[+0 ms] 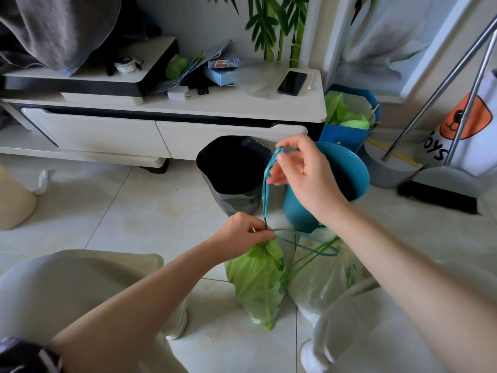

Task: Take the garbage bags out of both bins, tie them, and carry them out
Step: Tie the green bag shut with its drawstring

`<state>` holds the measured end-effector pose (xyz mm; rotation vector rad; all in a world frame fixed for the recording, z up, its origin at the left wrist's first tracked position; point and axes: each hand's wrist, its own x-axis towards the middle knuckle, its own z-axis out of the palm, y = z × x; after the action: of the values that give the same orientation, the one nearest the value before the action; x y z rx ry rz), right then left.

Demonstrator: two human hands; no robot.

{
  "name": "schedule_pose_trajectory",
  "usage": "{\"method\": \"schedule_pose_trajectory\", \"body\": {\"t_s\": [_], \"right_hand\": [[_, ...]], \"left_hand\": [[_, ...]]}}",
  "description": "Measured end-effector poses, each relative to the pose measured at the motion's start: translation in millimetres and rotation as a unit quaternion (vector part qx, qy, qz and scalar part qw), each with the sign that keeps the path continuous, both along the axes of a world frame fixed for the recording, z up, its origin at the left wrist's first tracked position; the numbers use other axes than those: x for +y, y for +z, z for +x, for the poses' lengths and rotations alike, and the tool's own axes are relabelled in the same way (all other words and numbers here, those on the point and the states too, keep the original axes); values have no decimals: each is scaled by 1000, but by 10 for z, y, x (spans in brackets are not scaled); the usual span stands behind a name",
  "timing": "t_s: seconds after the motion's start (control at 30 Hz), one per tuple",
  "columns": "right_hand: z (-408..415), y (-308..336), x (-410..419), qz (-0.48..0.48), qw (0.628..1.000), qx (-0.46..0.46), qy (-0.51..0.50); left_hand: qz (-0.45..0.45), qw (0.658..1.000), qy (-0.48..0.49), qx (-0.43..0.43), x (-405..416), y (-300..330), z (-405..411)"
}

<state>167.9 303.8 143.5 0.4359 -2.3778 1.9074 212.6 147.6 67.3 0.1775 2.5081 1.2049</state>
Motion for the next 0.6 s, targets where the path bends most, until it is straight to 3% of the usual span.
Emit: {"method": "schedule_pose_trajectory", "body": {"t_s": [0.1,0.2,0.47,0.6], "right_hand": [[19,-240,-11,186,979,-78,17],[92,-457,-14,395,907,-101,109],[92,-388,11,440,878,-125,143],[74,-349,104,409,859,-219,218]], "left_hand": [[69,995,48,-53,-25,35,-6],[102,988,71,-87,-54,66,-9],[168,961,138,-173,-109,107,-23],[195,944,191,-187,-101,126,-31]]}}
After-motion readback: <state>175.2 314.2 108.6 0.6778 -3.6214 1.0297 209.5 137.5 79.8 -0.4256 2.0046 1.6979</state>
